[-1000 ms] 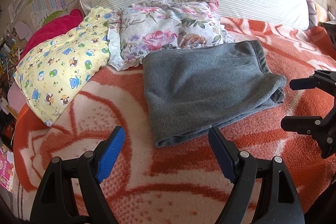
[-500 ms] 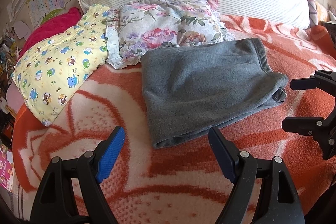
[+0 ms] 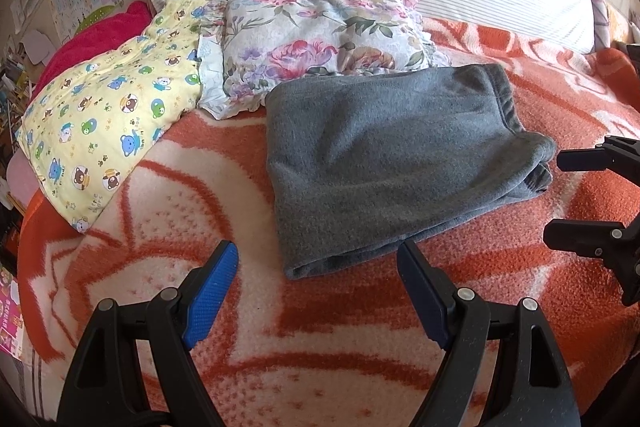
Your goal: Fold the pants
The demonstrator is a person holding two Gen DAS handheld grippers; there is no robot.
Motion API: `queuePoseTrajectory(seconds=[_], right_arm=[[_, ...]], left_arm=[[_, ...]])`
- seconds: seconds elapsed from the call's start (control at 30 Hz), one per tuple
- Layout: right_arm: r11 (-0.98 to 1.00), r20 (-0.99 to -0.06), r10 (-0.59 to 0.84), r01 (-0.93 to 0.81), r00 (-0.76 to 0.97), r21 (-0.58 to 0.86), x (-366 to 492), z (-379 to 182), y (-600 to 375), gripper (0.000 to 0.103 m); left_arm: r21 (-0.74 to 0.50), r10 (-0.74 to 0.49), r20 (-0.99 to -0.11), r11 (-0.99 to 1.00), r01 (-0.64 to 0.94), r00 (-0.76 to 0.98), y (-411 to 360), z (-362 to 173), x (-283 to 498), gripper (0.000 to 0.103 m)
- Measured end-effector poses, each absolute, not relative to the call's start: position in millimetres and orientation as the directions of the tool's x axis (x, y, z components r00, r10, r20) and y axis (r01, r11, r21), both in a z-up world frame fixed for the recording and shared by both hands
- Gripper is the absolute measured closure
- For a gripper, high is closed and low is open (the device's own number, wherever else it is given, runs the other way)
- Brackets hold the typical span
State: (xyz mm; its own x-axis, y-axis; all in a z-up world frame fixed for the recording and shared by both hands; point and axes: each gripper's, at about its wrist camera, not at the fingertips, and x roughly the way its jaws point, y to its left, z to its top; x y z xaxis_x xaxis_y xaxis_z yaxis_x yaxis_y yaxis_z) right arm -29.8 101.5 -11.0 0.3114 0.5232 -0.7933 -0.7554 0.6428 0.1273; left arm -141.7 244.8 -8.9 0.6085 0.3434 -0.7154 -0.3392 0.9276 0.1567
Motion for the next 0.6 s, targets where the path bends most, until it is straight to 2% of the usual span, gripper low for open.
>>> queuePoseTrajectory(seconds=[0.6], right_arm=[[0.647, -0.791, 0.538, -0.744, 0.292, 0.166, -20, -16, 100, 0.004]], left_arm=[[0.170, 0.333, -0.727, 0.935, -0.313, 0.600, 241, -11, -116, 0.021]])
